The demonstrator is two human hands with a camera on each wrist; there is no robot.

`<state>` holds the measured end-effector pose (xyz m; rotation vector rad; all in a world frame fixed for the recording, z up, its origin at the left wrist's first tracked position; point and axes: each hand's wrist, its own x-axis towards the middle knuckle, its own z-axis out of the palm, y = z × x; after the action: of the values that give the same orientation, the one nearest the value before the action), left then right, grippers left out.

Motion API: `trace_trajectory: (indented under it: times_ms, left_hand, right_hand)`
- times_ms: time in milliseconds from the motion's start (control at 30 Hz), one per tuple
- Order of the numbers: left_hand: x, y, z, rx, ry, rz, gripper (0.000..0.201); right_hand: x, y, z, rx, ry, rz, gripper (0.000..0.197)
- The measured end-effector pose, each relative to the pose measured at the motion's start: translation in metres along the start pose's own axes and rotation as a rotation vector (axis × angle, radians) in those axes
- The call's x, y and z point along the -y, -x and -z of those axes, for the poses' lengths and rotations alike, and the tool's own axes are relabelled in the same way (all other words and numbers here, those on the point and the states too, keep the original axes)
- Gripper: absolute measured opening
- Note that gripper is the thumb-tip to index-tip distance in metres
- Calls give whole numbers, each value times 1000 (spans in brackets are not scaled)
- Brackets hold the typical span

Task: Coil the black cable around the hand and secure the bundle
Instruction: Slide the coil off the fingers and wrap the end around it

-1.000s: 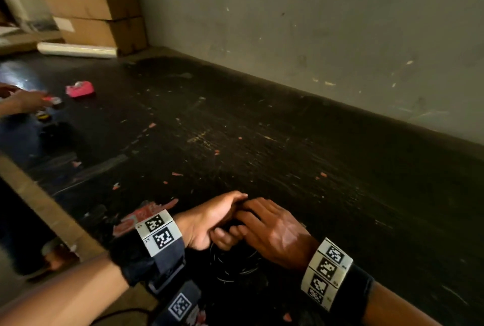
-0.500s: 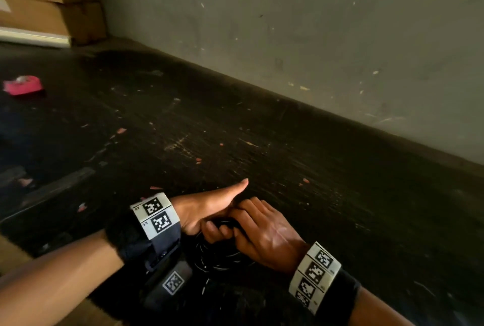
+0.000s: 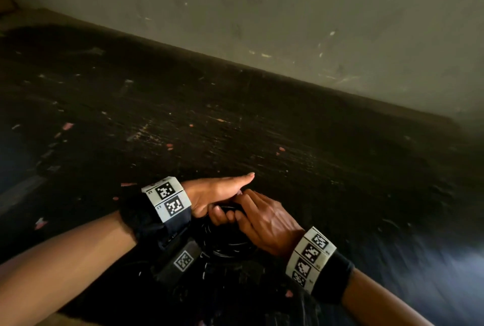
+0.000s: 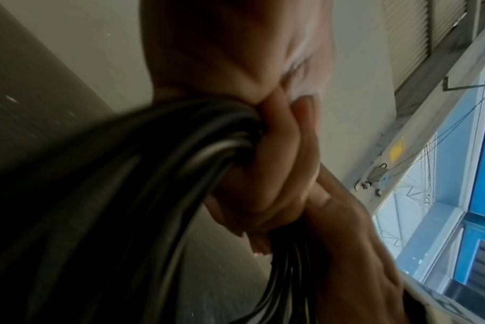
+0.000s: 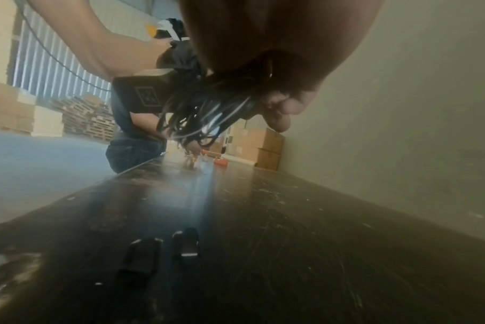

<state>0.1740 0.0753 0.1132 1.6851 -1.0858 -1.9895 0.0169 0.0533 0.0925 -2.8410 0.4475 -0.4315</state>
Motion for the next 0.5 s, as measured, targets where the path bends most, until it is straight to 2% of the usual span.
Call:
trace_trajectory:
  times_ms: [233, 433, 500]
  left_hand:
    - [1, -14, 11, -14, -18, -39, 71]
    - [2, -6, 22, -73, 57, -74, 56]
    - [5, -1, 24, -153, 81, -130, 50]
  right_hand:
    - [-9, -5, -9, 18, -118, -59, 46]
    - [-9, -19, -16, -105, -44, 79, 32]
    - [-11, -26, -18, -132, -96, 80, 29]
